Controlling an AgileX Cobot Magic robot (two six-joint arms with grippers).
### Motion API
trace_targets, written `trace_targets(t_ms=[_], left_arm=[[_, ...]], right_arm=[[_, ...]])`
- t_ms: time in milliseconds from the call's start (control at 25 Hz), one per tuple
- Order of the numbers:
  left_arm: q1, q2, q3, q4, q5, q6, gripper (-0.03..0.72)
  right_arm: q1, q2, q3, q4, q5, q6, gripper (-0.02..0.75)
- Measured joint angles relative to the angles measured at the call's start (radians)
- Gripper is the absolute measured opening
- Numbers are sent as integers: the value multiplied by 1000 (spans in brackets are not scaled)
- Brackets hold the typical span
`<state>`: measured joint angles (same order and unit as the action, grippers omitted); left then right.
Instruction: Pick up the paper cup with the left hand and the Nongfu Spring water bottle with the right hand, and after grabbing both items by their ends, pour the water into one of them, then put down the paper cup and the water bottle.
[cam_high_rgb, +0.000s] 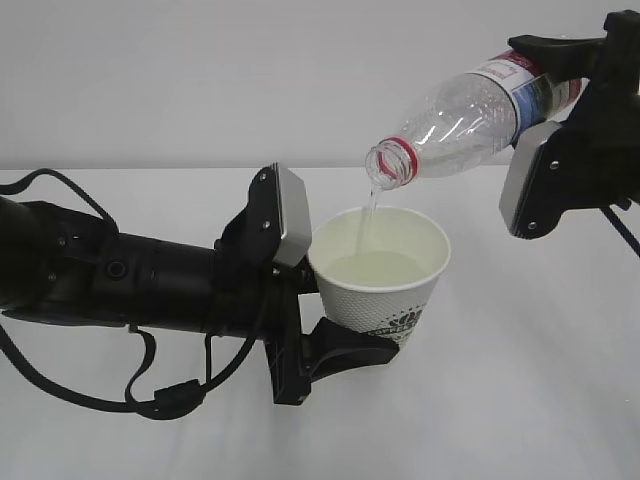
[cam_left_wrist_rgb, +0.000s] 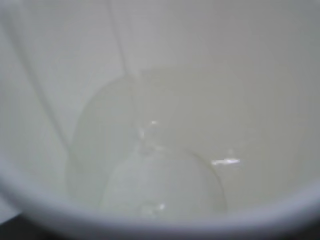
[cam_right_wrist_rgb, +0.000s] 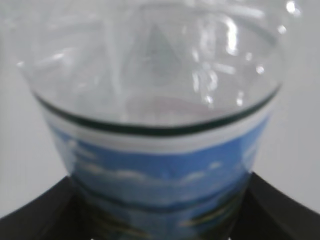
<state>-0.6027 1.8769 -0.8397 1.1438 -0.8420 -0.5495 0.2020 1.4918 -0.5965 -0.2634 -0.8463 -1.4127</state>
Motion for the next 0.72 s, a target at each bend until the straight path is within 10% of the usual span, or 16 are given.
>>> trace_targets(t_ms=[720], left_arm=[[0, 0, 0, 0, 0, 2, 516]], right_arm=[[0, 0, 0, 0, 0, 120, 514]])
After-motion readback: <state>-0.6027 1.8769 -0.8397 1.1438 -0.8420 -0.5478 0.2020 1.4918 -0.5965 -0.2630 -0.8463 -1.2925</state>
